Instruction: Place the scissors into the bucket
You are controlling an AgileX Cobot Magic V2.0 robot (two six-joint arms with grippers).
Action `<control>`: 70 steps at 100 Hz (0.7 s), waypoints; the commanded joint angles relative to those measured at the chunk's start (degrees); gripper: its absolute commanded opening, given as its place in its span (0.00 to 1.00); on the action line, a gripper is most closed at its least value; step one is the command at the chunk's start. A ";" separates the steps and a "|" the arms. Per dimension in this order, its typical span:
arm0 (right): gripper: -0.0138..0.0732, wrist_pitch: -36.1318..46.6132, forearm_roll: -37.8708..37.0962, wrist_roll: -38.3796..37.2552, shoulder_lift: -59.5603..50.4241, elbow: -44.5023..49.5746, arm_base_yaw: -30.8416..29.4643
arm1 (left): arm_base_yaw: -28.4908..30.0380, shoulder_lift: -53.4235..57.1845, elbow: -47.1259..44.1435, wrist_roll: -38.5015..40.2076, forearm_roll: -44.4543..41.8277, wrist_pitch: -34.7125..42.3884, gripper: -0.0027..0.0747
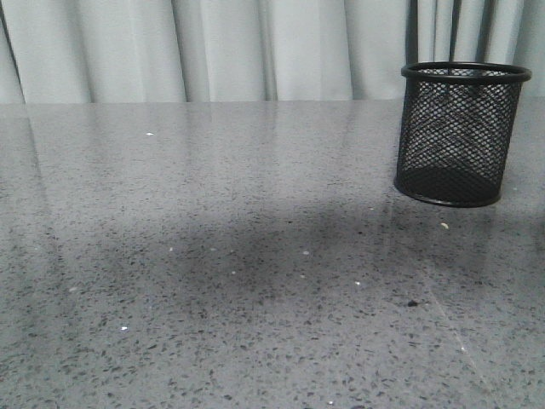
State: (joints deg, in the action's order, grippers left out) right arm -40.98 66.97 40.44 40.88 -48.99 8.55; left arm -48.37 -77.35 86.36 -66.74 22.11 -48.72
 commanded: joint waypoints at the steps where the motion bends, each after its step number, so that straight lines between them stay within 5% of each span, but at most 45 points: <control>1: 0.72 1.47 4.37 1.80 1.86 -2.02 0.00 | -1.11 1.81 1.89 0.01 1.64 4.60 0.21; 24: 0.67 -1.99 14.75 6.04 9.01 -2.02 0.00 | -3.46 1.81 1.89 -0.03 1.64 6.00 0.21; 31: 0.50 -3.69 15.57 6.04 11.31 -2.28 0.00 | -3.61 1.98 1.89 -0.03 1.64 6.25 0.21; 42: 0.08 -7.17 15.46 6.18 13.73 -3.14 0.00 | -3.61 3.15 1.89 -0.03 1.54 7.03 0.24; 62: 0.10 -5.15 11.24 6.62 14.38 -7.79 0.00 | -3.61 10.14 1.89 7.93 -2.21 10.72 0.67; 70: 0.10 -4.90 3.15 4.00 14.86 -12.41 -0.24 | -3.61 14.21 1.89 12.29 -4.41 10.02 0.68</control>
State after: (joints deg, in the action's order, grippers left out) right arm -47.42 73.47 45.64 55.94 -55.63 8.67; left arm -51.61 -68.22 86.34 -59.91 18.26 -43.01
